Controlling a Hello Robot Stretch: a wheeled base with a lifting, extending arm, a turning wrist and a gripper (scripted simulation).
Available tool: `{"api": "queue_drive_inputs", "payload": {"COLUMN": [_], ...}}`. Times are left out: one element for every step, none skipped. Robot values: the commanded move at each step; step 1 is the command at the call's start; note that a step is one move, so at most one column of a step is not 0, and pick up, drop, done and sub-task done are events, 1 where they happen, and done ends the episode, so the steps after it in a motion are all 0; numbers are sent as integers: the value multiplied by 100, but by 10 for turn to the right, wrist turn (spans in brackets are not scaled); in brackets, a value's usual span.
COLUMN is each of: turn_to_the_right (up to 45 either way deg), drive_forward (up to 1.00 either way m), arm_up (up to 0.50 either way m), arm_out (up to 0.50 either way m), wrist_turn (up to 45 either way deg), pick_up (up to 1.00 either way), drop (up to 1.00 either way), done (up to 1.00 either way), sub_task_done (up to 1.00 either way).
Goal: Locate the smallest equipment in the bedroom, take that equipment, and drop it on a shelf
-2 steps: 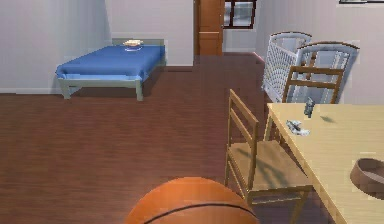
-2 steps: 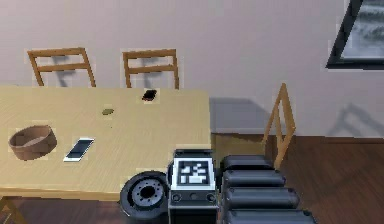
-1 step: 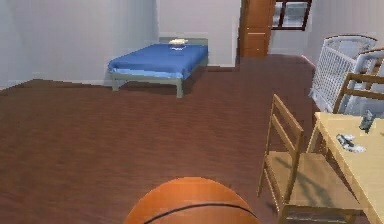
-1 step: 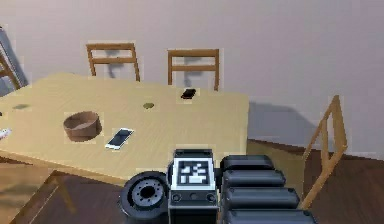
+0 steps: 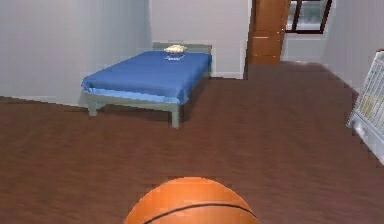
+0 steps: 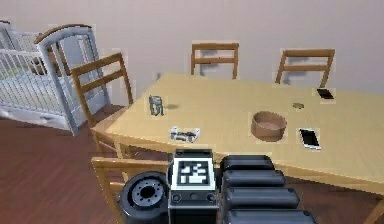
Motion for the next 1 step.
{"api": "queue_drive_inputs", "payload": {"turn_to_the_right": [-30], "drive_forward": [0], "arm_up": [0], "arm_out": [0], "wrist_turn": [0], "pick_up": [0], "drop": [0], "done": [0], "sub_task_done": [0]}}
